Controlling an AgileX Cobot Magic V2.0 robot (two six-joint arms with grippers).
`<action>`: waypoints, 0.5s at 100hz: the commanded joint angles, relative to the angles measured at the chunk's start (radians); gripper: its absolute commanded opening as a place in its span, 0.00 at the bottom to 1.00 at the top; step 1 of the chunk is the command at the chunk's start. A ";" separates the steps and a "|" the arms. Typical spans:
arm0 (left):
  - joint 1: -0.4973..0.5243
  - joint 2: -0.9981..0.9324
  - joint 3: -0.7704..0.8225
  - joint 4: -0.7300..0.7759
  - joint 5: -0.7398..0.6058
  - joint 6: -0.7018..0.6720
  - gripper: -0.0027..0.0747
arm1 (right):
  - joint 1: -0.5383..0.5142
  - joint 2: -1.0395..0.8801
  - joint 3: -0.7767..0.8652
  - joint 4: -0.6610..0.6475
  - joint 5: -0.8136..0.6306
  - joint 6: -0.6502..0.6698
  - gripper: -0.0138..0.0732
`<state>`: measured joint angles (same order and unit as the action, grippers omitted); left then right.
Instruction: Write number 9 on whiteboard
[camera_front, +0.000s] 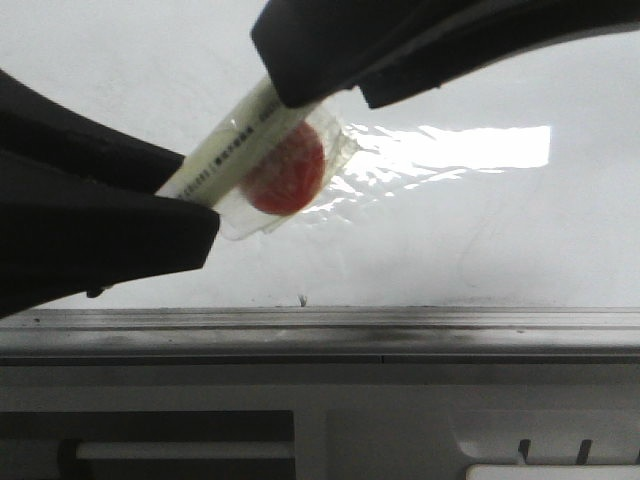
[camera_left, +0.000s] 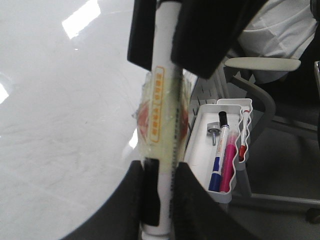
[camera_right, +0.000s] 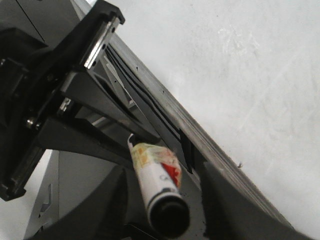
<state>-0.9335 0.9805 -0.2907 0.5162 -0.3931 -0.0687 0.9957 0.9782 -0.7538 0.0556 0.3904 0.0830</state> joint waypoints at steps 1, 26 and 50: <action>-0.007 -0.014 -0.025 -0.015 -0.077 -0.010 0.01 | 0.001 0.000 -0.040 0.002 -0.068 -0.011 0.40; -0.007 -0.014 -0.025 -0.015 -0.077 -0.010 0.01 | 0.001 0.032 -0.040 0.023 -0.037 -0.011 0.23; -0.007 -0.014 -0.025 -0.019 -0.097 -0.010 0.12 | 0.001 0.032 -0.040 0.017 -0.037 -0.011 0.09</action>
<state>-0.9335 0.9805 -0.2869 0.5272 -0.3778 -0.0612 1.0033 1.0137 -0.7646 0.0997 0.3930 0.0821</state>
